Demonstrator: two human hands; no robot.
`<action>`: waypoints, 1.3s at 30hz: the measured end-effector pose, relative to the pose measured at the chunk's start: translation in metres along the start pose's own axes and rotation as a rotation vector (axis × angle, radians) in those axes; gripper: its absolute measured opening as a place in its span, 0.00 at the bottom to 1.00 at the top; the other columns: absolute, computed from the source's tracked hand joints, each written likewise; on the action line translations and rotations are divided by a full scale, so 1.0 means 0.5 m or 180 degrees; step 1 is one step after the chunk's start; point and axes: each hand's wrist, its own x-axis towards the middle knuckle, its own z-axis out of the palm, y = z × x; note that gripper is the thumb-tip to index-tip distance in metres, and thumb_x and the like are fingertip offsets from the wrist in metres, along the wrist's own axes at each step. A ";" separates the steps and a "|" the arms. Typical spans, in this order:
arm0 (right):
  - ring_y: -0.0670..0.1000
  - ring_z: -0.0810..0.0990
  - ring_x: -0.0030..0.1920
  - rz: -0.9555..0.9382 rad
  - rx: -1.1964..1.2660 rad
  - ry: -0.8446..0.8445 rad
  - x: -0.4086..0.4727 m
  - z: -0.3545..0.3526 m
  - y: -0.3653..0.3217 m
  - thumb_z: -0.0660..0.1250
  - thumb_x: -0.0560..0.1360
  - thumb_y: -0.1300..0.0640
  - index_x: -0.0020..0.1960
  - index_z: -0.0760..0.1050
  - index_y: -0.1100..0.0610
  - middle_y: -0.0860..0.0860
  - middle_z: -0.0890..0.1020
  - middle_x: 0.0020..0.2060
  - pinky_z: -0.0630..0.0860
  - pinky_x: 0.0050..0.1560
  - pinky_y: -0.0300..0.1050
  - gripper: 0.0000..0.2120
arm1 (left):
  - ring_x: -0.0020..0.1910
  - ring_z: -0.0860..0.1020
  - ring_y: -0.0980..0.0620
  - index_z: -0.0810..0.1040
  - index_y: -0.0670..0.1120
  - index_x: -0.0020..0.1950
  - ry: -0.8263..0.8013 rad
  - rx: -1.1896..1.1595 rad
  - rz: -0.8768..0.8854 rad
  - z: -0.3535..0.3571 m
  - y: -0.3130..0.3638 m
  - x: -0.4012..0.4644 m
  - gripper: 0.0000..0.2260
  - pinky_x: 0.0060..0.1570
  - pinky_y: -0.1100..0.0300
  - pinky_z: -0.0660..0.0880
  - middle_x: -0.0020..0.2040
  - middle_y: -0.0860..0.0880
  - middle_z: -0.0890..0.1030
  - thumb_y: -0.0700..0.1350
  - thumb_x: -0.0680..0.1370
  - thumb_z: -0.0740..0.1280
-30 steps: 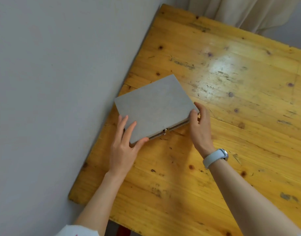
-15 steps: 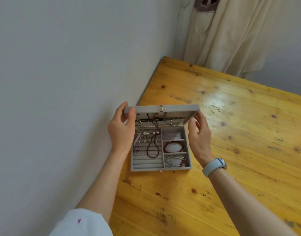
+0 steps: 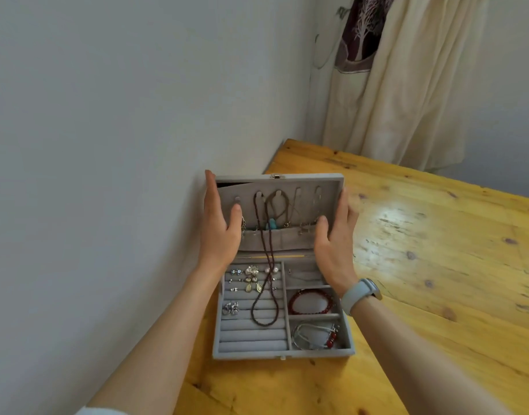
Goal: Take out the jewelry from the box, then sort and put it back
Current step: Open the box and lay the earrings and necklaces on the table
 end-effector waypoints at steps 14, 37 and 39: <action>0.56 0.71 0.60 -0.1039 -0.0787 0.0838 -0.066 0.007 -0.022 0.62 0.73 0.66 0.65 0.67 0.62 0.59 0.72 0.59 0.67 0.61 0.45 0.20 | 0.42 0.76 0.57 0.59 0.54 0.72 0.0135 0.0361 0.0263 -0.051 -0.002 -0.012 0.23 0.46 0.62 0.73 0.52 0.54 0.75 0.38 0.79 0.58; 0.48 0.77 0.43 -0.0405 -0.0244 0.0130 -0.005 0.109 -0.170 0.64 0.75 0.54 0.47 0.77 0.55 0.49 0.80 0.42 0.74 0.45 0.44 0.07 | 0.65 0.71 0.48 0.55 0.50 0.74 -0.0282 0.0411 0.0387 -0.076 -0.002 -0.003 0.26 0.64 0.56 0.68 0.70 0.46 0.68 0.34 0.78 0.56; 0.46 0.75 0.40 -0.0438 0.0186 0.0223 -0.003 0.085 -0.176 0.65 0.75 0.56 0.45 0.76 0.55 0.47 0.78 0.39 0.73 0.45 0.40 0.04 | 0.68 0.66 0.49 0.55 0.49 0.74 -0.0104 0.0467 0.0434 -0.075 0.004 -0.017 0.26 0.66 0.60 0.63 0.71 0.46 0.65 0.35 0.78 0.56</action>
